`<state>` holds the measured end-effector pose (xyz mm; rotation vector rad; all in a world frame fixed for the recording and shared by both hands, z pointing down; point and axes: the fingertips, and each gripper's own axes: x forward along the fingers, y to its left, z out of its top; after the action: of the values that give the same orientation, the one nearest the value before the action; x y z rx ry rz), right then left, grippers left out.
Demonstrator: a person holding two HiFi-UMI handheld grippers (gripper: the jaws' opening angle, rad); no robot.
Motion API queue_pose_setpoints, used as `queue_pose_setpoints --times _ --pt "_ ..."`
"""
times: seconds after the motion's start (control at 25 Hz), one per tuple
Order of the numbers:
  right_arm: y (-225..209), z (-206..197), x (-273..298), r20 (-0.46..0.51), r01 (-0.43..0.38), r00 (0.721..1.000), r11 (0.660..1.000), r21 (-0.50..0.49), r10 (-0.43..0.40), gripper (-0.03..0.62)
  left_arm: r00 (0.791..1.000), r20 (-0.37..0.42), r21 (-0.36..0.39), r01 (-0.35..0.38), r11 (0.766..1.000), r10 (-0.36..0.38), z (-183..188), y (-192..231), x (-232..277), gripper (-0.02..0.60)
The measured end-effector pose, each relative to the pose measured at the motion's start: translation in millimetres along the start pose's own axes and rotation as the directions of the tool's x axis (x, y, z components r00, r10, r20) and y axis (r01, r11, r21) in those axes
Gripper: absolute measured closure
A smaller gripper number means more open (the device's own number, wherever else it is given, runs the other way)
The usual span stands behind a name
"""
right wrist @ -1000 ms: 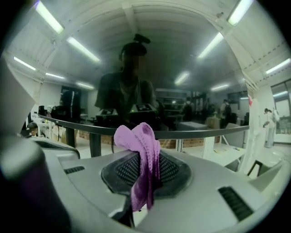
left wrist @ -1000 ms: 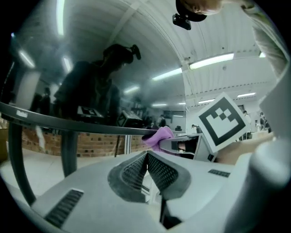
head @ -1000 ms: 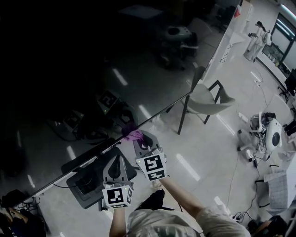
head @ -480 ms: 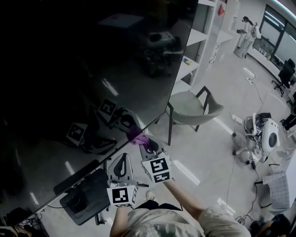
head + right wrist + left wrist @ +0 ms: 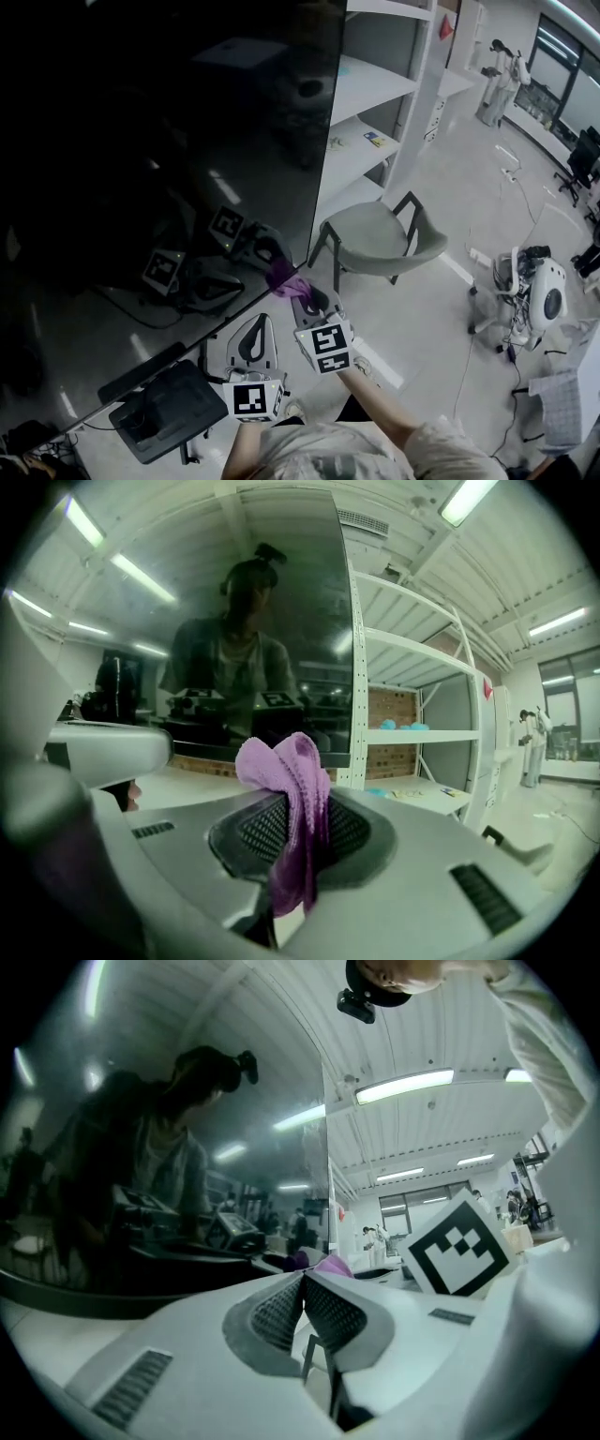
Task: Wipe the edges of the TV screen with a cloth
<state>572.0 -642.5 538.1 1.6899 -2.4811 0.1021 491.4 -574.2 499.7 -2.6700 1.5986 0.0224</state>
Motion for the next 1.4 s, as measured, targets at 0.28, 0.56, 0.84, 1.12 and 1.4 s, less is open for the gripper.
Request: queue_pose_setpoints --times 0.28,0.56,0.84,1.12,1.4 --pt "-23.9 3.2 1.5 0.014 -0.208 0.977 0.970 -0.122 0.211 0.543 0.972 0.003 0.017 -0.233 0.972 0.233 0.2 -13.6 39.5 0.566" --pt "-33.8 2.0 19.8 0.030 -0.428 0.900 0.895 -0.125 0.434 0.542 0.879 0.049 0.051 -0.477 0.877 0.475 27.7 -11.3 52.7 0.566" --pt "-40.1 17.6 28.0 0.068 -0.505 0.844 0.830 -0.238 0.532 0.542 0.796 0.050 0.079 -0.605 0.793 0.603 31.3 -11.7 45.3 0.566" --pt "-42.4 23.0 26.6 0.081 -0.549 0.808 0.796 -0.257 0.583 0.543 0.762 0.062 0.085 -0.648 0.757 0.645 35.7 -21.4 57.8 0.566" --pt "-56.2 27.0 26.0 0.107 -0.536 0.818 0.817 -0.215 0.565 0.543 0.731 0.074 0.089 -0.682 0.725 0.678 45.0 -18.1 48.4 0.566"
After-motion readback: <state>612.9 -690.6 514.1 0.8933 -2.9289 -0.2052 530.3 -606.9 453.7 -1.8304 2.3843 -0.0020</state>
